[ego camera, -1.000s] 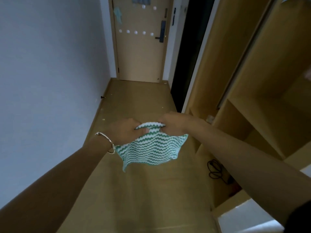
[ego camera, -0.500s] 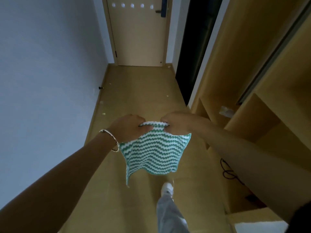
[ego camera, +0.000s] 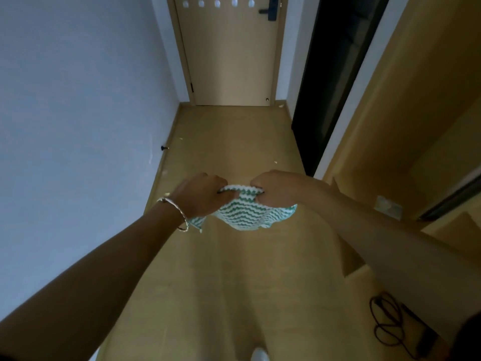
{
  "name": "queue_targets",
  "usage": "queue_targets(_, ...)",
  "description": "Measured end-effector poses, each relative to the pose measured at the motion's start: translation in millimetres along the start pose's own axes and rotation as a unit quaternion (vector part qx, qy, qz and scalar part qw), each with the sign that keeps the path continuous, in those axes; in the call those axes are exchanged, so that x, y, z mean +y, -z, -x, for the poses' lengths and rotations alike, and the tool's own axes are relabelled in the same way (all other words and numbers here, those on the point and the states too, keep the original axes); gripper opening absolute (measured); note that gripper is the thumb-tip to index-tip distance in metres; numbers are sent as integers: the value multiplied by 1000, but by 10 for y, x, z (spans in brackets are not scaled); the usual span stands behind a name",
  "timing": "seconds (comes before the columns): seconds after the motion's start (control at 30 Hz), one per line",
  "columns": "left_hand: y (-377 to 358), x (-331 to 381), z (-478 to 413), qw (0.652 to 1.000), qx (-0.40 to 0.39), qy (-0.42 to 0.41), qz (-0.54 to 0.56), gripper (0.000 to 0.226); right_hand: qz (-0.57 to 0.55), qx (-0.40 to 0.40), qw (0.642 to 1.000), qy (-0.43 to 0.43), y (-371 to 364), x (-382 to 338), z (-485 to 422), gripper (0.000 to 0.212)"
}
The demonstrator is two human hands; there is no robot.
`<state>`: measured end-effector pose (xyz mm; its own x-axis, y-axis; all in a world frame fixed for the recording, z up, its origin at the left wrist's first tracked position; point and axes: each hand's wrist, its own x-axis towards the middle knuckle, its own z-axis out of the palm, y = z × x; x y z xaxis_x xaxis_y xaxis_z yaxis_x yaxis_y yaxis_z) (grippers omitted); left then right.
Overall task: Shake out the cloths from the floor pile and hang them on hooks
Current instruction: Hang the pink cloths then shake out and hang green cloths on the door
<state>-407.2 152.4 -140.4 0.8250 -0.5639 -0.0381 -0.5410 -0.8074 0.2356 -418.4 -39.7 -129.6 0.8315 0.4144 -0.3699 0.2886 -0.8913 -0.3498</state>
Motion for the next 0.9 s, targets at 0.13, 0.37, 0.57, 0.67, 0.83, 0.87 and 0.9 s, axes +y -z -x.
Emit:
queue_targets(0.13, 110, -371, -434, 999, 10, 28, 14, 46, -1, -6, 1000, 13, 313, 116, -535, 21)
queue_targets(0.37, 393, -1293, -1458, 999, 4, 38, 18, 43, -9, -18, 1000, 16, 889, 330, -1744, 31)
queue_targets(0.57, 902, -2063, -2571, 999, 33, -1, 18, 44, -5, 6, 1000, -8, 1735, 511, -2783, 29)
queue_targets(0.67, 1023, -2305, -3048, 998, 44, -34, 22, 47, -11, 25, 1000, -13, 2021, 647, -3121, 20)
queue_targets(0.83, 1076, -2627, -3688, 998, 31, -45, 25, 44, 7, 19, 1000, -19, 2416, 946, -3692, 17)
queue_targets(0.87, 1090, -2688, -3799, 998, 27, -42, 30, 43, 11, 23, 1000, -14, 2482, 1004, -3822, 14)
queue_targets(0.9, 1106, -2749, -3913, 999, 24, -37, 29, 42, 17, 26, 999, -8, 2543, 1068, -3958, 15)
